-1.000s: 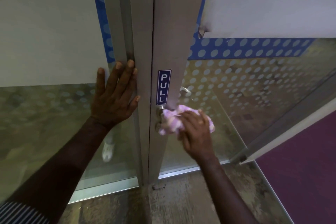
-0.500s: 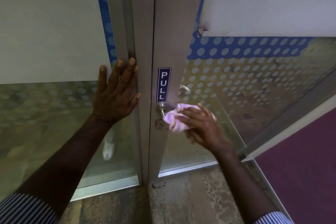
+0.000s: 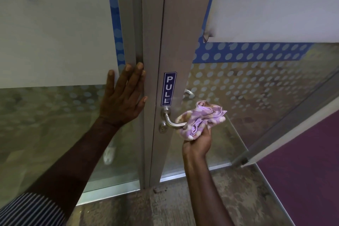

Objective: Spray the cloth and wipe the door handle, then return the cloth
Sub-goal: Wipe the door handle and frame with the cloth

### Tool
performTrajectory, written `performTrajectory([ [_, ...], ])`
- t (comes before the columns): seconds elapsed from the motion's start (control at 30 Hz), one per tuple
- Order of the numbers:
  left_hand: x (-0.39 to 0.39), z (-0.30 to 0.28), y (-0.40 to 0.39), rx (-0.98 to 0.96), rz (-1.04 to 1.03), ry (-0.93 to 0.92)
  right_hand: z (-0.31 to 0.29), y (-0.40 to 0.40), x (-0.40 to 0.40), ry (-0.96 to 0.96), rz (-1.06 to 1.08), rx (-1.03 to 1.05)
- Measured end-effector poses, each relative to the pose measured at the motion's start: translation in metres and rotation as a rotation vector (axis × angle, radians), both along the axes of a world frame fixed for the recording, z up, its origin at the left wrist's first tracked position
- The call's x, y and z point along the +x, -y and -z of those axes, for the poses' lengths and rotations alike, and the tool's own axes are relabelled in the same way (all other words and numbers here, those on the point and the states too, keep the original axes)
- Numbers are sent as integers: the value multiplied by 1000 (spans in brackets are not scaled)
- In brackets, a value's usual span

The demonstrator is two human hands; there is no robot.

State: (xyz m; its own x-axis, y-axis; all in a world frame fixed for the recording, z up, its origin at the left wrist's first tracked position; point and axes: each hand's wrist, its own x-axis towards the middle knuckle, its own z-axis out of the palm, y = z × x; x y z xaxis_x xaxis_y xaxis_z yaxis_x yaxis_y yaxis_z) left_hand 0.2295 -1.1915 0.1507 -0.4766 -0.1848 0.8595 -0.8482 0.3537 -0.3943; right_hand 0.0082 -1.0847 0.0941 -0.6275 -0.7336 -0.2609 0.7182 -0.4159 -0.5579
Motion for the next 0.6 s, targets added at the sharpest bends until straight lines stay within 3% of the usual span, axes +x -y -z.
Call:
performTrajectory([
  [0.13, -1, 0, 1, -13, -2, 0, -11, -15, -6, 124, -176, -1],
  [0.37, 1, -4, -3, 32, 15, 13, 2, -28, 34, 393, -287, -54],
  [0.6, 4, -11, -15, 180, 104, -4, -20, -42, 39, 361, -325, 3],
])
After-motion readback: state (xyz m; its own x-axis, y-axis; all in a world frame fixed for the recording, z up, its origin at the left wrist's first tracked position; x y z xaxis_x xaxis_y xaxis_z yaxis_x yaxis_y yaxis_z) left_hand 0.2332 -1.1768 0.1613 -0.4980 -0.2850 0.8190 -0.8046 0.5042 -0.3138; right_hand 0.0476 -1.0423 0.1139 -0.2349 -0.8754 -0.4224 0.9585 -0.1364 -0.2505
